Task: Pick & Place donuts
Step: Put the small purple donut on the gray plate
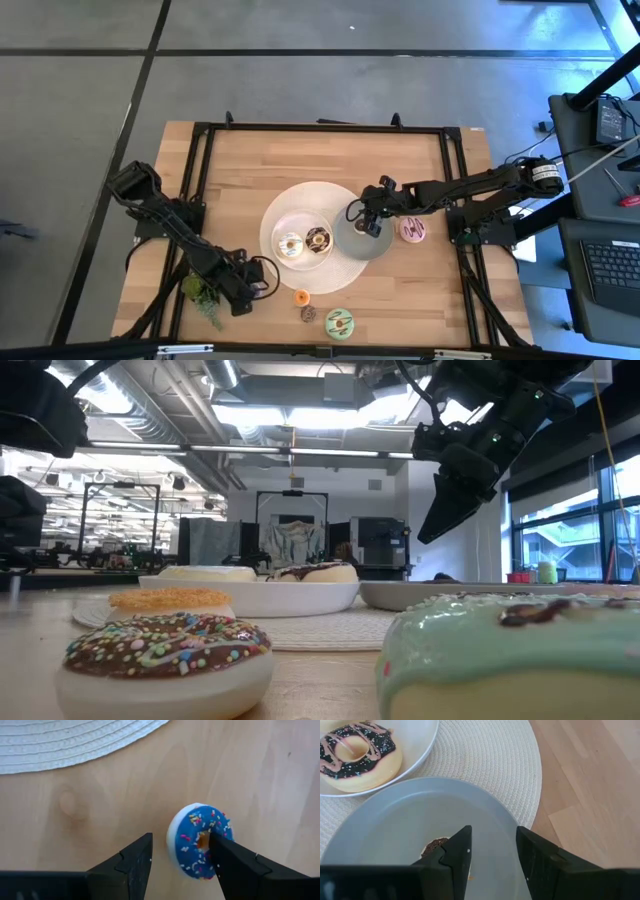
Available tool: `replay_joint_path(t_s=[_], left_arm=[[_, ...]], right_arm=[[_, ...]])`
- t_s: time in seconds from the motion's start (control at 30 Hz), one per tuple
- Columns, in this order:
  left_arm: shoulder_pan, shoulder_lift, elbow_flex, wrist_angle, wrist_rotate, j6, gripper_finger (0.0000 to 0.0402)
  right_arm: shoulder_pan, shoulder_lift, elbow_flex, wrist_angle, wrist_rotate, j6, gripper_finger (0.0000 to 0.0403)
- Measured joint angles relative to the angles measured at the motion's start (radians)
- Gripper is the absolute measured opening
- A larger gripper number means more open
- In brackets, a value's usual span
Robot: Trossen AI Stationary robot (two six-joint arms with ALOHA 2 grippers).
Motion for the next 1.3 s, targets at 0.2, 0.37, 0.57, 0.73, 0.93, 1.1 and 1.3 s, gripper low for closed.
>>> replay_joint_path(t_s=[0.2,0.37,0.57,0.73,0.93,1.1,1.3], left_arm=[[0.0,0.0,0.0,0.014,-0.006,0.008,0.0189],[0.0,0.0,0.0,0.007,-0.005,0.013,0.0182],[0.0,0.0,0.0,0.007,0.001,0.067,0.0142],[0.0,0.0,0.0,0.007,-0.001,0.087,0.0092],[0.0,0.0,0.0,0.007,0.0,0.087,0.0045],[0.004,-0.014,0.0,0.005,0.011,0.087,0.0021],[0.059,-0.083,0.0,0.036,-0.087,0.087,0.0017]], right_arm=[[0.0,0.0,0.0,0.0,0.0,0.0,0.0156],[0.0,0.0,0.0,0.0,0.0,0.0,0.0156],[0.0,0.0,0.0,0.0,0.0,-0.004,0.0156],[0.0,0.0,0.0,0.0,0.0,-0.005,0.0156],[0.0,0.0,0.0,0.0,0.0,-0.009,0.0156],[0.0,0.0,-0.001,0.056,-0.002,-0.005,0.0156],[0.0,0.0,-0.001,0.224,-0.009,-0.022,0.0156]])
